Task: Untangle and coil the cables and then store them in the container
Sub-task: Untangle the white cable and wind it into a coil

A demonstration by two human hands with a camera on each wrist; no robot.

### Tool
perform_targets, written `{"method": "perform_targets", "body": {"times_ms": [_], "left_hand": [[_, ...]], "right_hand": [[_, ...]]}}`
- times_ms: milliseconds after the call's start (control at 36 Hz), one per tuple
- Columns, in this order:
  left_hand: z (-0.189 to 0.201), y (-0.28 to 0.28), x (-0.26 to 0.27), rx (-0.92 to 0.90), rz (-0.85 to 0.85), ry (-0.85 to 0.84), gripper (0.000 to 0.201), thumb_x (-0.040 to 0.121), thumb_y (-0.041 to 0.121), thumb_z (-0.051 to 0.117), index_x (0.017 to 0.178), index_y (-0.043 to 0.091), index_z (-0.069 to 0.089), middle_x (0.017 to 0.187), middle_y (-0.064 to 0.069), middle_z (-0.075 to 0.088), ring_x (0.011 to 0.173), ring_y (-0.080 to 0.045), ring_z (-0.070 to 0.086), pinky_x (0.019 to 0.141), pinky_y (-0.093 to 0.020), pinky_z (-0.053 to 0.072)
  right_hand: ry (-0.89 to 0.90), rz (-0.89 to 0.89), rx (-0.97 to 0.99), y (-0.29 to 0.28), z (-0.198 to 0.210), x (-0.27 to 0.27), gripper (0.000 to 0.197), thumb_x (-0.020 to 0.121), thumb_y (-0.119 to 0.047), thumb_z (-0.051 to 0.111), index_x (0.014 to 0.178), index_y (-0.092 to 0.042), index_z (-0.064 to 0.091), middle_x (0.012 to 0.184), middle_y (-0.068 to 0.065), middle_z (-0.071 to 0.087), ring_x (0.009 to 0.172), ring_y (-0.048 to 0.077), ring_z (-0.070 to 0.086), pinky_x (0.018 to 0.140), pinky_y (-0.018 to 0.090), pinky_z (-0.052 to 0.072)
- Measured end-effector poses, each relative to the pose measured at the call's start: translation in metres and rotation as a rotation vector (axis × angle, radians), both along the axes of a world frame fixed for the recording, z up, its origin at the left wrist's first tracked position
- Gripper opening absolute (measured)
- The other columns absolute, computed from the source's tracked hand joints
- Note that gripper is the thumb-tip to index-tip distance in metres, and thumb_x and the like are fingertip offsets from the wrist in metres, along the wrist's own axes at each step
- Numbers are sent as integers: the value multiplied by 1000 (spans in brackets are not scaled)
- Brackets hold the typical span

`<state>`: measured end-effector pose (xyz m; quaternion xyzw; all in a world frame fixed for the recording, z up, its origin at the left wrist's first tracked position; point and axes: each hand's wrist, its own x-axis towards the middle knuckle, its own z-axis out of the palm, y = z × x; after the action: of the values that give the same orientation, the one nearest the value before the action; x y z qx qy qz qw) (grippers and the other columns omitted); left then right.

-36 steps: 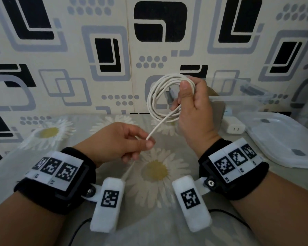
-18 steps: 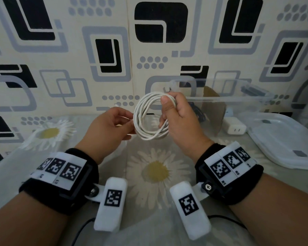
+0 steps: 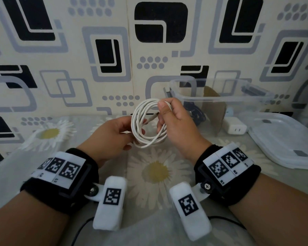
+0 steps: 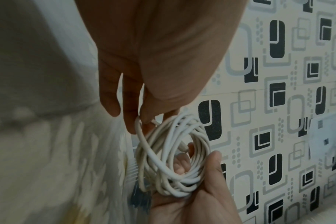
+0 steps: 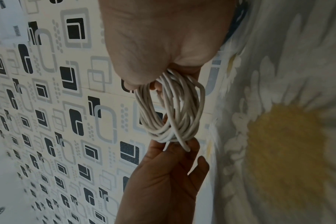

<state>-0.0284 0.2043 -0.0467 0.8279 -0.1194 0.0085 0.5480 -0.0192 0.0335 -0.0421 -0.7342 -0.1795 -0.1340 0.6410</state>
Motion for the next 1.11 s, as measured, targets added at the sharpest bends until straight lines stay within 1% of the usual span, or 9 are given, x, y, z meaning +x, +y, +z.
{"method": "perform_targets", "body": {"times_ms": [139, 417, 472, 583, 694, 778, 889, 1000, 1111], "left_hand": [[-2, 1, 2, -74, -9, 32, 37, 91, -3, 57, 107, 27, 69, 95, -1, 73, 79, -8, 64, 61, -16, 52], [-1, -4, 1, -442, -52, 126, 31, 86, -9, 56, 104, 14, 66, 89, -3, 76, 81, -10, 72, 69, -23, 59], [-1, -4, 1, -522, -68, 152, 31, 84, -6, 57, 108, 12, 62, 91, -6, 75, 84, -12, 72, 71, -25, 59], [2, -2, 1, -711, -84, 213, 32, 88, -9, 49, 112, 9, 58, 100, -13, 73, 91, -16, 72, 67, -24, 58], [4, -3, 1, -816, -72, 262, 30, 93, -9, 44, 115, 7, 57, 101, -15, 72, 92, -20, 72, 73, -27, 60], [5, -4, 2, -886, -68, 298, 32, 93, -7, 42, 121, 4, 55, 105, -15, 72, 95, -21, 71, 79, -30, 59], [8, -4, 6, -953, -43, 336, 39, 91, 13, 47, 126, 1, 56, 116, -15, 69, 92, -19, 72, 77, -31, 60], [7, -2, 9, -737, 13, 299, 61, 88, 56, 45, 123, 8, 63, 113, -12, 70, 99, -22, 70, 88, -39, 57], [3, -7, 3, -472, 98, 123, 68, 64, 60, 62, 117, 17, 61, 104, -4, 71, 94, -15, 71, 83, -34, 55]], "right_hand": [[69, -15, 46, 0, -3, 3, 19, 101, -36, 41, 98, -21, 54, 68, 0, 49, 63, 16, 54, 63, 36, 50], [250, 119, 156, 1, -6, 6, 21, 103, -33, 40, 96, -24, 57, 65, 0, 50, 58, 17, 53, 71, 41, 45], [298, 121, 154, 0, -7, 7, 24, 103, -35, 40, 102, -22, 60, 70, 5, 57, 65, 23, 58, 76, 40, 48], [373, 84, 70, -2, -10, 9, 30, 100, -46, 40, 112, -30, 63, 111, 9, 70, 104, 29, 67, 99, 47, 49], [370, 49, -62, -5, -7, 8, 38, 96, -57, 40, 106, -29, 64, 106, 6, 69, 91, 26, 63, 77, 37, 44], [374, 70, -7, -7, -6, 8, 37, 97, -51, 44, 107, -21, 64, 87, 9, 61, 66, 17, 55, 60, 30, 42], [396, 99, 74, -3, -7, 6, 36, 101, -40, 43, 107, -9, 60, 75, 8, 60, 57, 19, 60, 52, 29, 46], [403, 132, 98, 2, -8, 2, 27, 103, -33, 40, 107, -9, 53, 76, 8, 63, 62, 25, 65, 50, 30, 48], [407, 118, 108, 4, -6, 1, 25, 104, -33, 38, 104, -13, 52, 82, 11, 65, 64, 27, 68, 49, 29, 52]]}}
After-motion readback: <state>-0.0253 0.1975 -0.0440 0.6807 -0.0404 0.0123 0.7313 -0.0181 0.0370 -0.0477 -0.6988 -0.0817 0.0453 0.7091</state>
